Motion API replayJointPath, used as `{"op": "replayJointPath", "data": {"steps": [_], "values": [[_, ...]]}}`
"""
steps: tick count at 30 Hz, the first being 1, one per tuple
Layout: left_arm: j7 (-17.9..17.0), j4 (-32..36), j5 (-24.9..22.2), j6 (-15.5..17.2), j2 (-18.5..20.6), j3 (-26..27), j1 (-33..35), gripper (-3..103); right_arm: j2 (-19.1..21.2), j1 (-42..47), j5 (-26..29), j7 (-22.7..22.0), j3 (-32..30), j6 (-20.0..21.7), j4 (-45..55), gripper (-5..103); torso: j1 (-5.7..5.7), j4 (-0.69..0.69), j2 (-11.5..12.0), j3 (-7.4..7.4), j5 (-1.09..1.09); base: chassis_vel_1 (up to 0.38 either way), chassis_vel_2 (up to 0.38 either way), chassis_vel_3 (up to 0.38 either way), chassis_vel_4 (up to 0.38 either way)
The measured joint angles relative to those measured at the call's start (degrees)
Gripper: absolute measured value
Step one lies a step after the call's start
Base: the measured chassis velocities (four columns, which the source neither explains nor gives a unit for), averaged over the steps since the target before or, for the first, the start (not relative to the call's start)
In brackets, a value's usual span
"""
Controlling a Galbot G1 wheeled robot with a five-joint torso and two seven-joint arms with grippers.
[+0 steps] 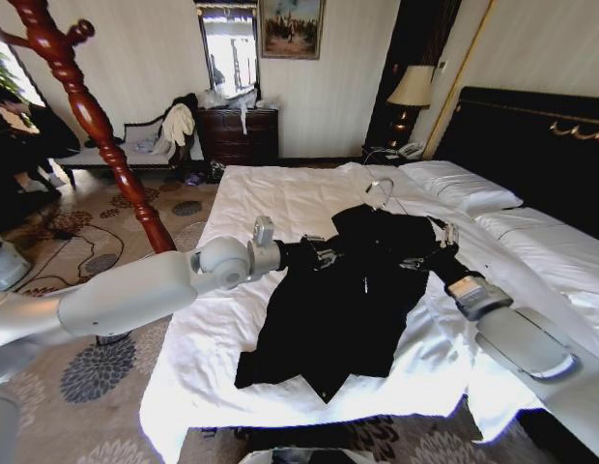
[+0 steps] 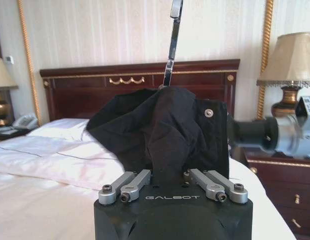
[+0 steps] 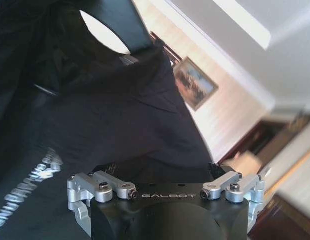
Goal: Pick up the clothes from the bed and hang them on the clothes hanger.
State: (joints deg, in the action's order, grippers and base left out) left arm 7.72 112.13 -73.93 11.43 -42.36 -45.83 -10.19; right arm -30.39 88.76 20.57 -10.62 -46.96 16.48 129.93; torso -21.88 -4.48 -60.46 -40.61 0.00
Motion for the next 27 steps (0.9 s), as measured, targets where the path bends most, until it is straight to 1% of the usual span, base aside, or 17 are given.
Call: {"op": "replayJointPath", "data": {"steps": [2, 3, 4, 5, 7, 8, 9, 12, 13, 17, 19, 20, 21, 23, 24, 26, 27], "values": [[0.0, 0.4, 0.2, 0.0, 1.4, 0.9, 0.4, 18, -1.8, 1.1, 3.9, -0.6, -0.8, -0.2, 0.5, 100, 0.00, 0.01, 0.0, 0.00, -0.01, 0.000, 0.000, 0.000, 0.000], [0.0, 0.7, 0.2, 0.0, 2.4, 1.7, 0.8, 18, -3.6, 2.1, 6.5, -0.9, -1.4, -0.3, 0.9, 100, 0.00, 0.03, 0.0, 0.00, -0.02, 0.000, 0.000, 0.000, 0.000], [0.1, 0.9, 0.2, 0.0, 3.3, 2.6, 1.1, 18, -5.0, 2.7, 7.9, -1.0, -1.8, -0.5, 1.1, 100, 0.00, 0.03, 0.0, 0.00, -0.02, 0.000, 0.000, 0.000, 0.000], [0.1, 1.2, 0.1, 0.0, 4.3, 3.4, 1.5, 18, -6.8, 3.4, 8.9, -1.0, -2.1, -0.8, 1.3, 100, 0.00, 0.02, 0.0, 0.00, -0.01, 0.000, 0.000, 0.000, 0.000], [0.1, 1.3, 0.0, 0.0, 4.7, 3.8, 1.7, 18, -7.6, 3.6, 9.2, -1.1, -2.2, -1.1, 1.3, 100, 0.00, 0.02, 0.0, 0.00, -0.01, 0.000, 0.000, 0.000, 0.000], [0.4, 1.8, -0.1, 0.0, 6.3, 5.5, 2.6, 18, -10.4, 4.6, 9.3, -0.9, -2.4, -2.4, 1.4, 100, 0.00, 0.02, 0.0, 0.00, -0.01, 0.000, 0.000, 0.000, 0.000], [0.4, 1.8, -0.1, 0.0, 6.3, 5.5, 2.6, 18, -10.4, 4.6, 9.3, -0.9, -2.4, -2.4, 1.4, 100, 0.00, 0.02, 0.0, 0.00, -0.01, 0.000, 0.000, 0.000, 0.000], [0.5, 2.4, 0.0, 0.0, 8.3, 8.5, 4.5, 18, -14.9, 6.7, 8.9, -0.5, -2.5, -3.6, 2.6, 100, 0.00, 0.02, 0.0, 0.00, -0.02, 0.000, 0.000, 0.000, 0.000], [0.5, 2.4, 0.0, 0.0, 8.3, 8.5, 4.5, 18, -14.9, 6.7, 8.9, -0.5, -2.5, -3.6, 2.6, 100, 0.00, 0.02, 0.0, 0.00, -0.02, 0.000, 0.000, 0.000, 0.000], [1.1, 3.2, 0.1, 0.2, 11.6, 12.0, 5.7, 18, -20.9, 10.4, 9.4, 0.5, -5.3, -4.7, 3.8, 100, 0.00, 0.00, 0.0, 0.01, -0.01, 0.000, 0.000, 0.000, 0.000], [1.4, 3.3, 0.2, 0.3, 12.3, 12.6, 5.7, 18, -21.8, 11.0, 9.4, 1.0, -5.9, -4.9, 3.8, 100, 0.00, 0.00, 0.0, 0.01, -0.01, 0.000, 0.000, 0.000, 0.000], [1.7, 3.5, 0.8, 0.4, 13.7, 13.6, 6.1, 18, -23.7, 11.9, 8.7, 1.8, -6.5, -5.6, 3.7, 100, 0.00, 0.01, 0.0, 0.01, -0.02, 0.000, 0.000, 0.000, 0.000], [1.7, 3.5, 1.1, 0.5, 14.2, 14.0, 6.3, 18, -24.6, 12.4, 8.3, 2.2, -6.6, -6.1, 3.7, 100, 0.01, 0.03, 0.0, 0.01, -0.02, 0.000, 0.000, 0.000, 0.000], [1.8, 3.6, 1.3, 0.5, 14.5, 14.3, 6.5, 18, -25.2, 12.7, 8.0, 2.5, -6.6, -6.3, 3.8, 100, 0.00, 0.03, 0.0, 0.01, -0.02, 0.000, 0.000, 0.000, 0.000], [1.9, 3.8, 1.5, 0.6, 15.4, 15.3, 7.1, 18, -26.7, 13.5, 7.3, 3.1, -6.6, -7.0, 4.0, 100, 0.00, 0.03, 0.0, 0.00, -0.01, 0.000, 0.000, 0.000, 0.000], [2.0, 5.3, 1.5, 0.7, 18.1, 18.7, 10.0, 18, -31.3, 15.9, 4.2, 5.2, -6.7, -9.5, 4.7, 100, 0.00, 0.00, 0.0, 0.01, -0.02, 0.000, 0.000, 0.000, 0.000], [2.1, 5.9, 1.5, 0.8, 19.0, 19.9, 11.1, 18, -32.2, 16.3, 3.4, 5.6, -6.7, -10.0, 4.7, 100, 0.00, -0.02, 0.0, 0.01, 0.00, 0.000, 0.000, 0.000, 0.000]]}}
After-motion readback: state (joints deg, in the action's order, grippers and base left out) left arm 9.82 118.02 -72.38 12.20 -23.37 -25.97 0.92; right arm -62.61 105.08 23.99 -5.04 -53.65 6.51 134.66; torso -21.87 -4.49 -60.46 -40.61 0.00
